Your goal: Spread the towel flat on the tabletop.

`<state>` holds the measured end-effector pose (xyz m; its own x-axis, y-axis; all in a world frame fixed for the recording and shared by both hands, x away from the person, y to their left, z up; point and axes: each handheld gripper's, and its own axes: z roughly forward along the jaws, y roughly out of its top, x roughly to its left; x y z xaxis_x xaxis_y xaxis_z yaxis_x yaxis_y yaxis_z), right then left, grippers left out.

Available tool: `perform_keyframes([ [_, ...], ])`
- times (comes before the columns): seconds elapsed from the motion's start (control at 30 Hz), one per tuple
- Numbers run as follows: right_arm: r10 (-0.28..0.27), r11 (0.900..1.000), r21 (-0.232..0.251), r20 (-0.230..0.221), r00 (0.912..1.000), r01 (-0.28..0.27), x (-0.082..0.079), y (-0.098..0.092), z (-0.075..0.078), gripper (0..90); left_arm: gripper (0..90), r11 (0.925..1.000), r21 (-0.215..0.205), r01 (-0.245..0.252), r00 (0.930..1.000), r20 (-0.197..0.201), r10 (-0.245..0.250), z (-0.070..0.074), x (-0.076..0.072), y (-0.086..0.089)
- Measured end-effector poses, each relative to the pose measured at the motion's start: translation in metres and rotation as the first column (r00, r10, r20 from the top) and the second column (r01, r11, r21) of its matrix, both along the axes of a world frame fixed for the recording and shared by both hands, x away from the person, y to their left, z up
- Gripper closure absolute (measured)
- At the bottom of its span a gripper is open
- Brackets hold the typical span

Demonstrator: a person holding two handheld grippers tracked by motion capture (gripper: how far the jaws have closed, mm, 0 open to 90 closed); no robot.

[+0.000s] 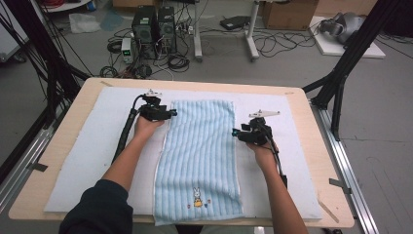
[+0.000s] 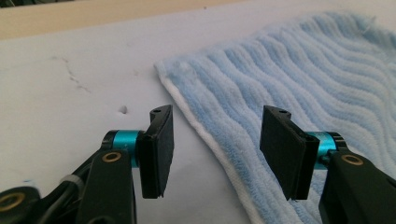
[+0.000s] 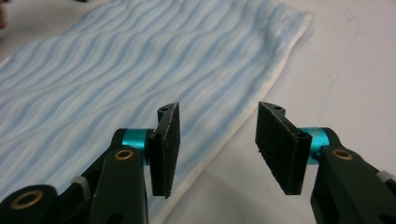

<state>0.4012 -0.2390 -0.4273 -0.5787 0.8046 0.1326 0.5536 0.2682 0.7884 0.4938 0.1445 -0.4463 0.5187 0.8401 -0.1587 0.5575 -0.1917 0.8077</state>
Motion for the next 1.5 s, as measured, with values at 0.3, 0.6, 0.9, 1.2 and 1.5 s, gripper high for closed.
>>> perform_keyframes([
  [0.3,0.086,0.996,0.01,0.021,0.996,-0.087,-0.035,0.003,0.009,46.8,84.7,0.9692,0.242,0.045,0.993,0.095,-0.069,-0.003,-0.005,-0.024],
  [0.6,0.074,0.997,0.035,0.005,0.9972,-0.074,-0.039,0.002,0.0,46.9,62.9,0.9695,0.202,-0.14,0.9876,0.1,0.121,-0.004,0.016,-0.014],
  [0.9,0.002,1.0,0.031,0.009,1.0,-0.002,-0.033,-0.001,-0.003,52.6,40.1,0.9929,0.068,-0.098,0.9904,0.105,0.09,0.018,0.0,0.016],
  [1.2,-0.092,0.996,-0.005,-0.023,0.9955,0.092,-0.004,0.01,-0.016,62.0,39.7,0.9978,-0.052,-0.04,0.9981,0.044,0.042,0.012,-0.034,0.035],
  [1.5,-0.089,0.984,-0.155,-0.025,0.9958,0.084,0.016,0.032,-0.017,86.3,50.8,0.9969,-0.01,0.078,0.9967,-0.021,-0.078,0.0,-0.052,0.02],
])
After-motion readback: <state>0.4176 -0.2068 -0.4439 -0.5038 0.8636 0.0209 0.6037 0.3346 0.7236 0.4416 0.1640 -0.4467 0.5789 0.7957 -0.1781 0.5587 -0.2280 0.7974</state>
